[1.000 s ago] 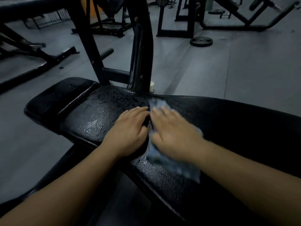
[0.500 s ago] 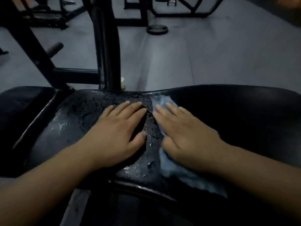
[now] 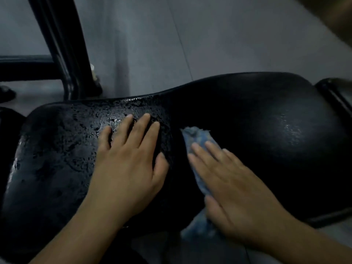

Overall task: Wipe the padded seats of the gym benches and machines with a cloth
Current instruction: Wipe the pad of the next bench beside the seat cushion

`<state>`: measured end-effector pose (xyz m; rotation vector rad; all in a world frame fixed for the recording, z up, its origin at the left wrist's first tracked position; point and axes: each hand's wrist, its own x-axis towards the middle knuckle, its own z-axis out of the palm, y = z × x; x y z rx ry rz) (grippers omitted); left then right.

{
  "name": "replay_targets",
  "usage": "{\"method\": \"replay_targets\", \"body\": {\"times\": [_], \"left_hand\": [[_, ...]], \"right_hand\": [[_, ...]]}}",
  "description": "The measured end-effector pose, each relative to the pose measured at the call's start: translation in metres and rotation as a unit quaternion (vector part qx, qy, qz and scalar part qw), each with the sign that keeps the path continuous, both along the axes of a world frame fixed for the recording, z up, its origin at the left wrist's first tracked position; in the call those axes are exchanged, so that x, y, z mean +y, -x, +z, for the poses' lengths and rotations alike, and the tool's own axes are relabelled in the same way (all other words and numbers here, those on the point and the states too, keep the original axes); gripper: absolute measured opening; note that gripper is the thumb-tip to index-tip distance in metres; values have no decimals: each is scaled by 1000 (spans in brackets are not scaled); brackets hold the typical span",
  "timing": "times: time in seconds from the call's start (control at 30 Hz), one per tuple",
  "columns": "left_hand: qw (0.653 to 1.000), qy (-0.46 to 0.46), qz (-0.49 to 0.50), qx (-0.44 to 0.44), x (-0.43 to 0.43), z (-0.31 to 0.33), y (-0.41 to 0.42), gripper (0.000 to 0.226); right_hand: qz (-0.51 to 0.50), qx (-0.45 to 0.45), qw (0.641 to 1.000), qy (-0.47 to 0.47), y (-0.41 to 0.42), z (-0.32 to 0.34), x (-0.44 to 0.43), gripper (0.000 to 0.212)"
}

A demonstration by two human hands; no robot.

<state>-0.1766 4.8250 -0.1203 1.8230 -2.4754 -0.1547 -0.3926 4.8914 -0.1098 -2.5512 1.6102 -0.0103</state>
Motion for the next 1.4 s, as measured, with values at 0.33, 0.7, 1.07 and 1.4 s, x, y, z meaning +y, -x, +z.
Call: {"method": "replay_targets", "body": {"times": [0.33,0.7,1.07,1.4], "left_hand": [[999,23,1,26,1,-1,-1,71],[998,32,40,47,28,4,-9,76],[992,45,47,108,22,3,-9,59],[993,30,46,100,33,19,-2,62]], "right_hand": [[34,-40,998,45,-39,-9,-5,71],[1,-45,998,42,-67,-4,-81,84],[25,-41,996,69,-68,-3,-138,74],[78,-48,996,8,-5,2,-72,84]]}}
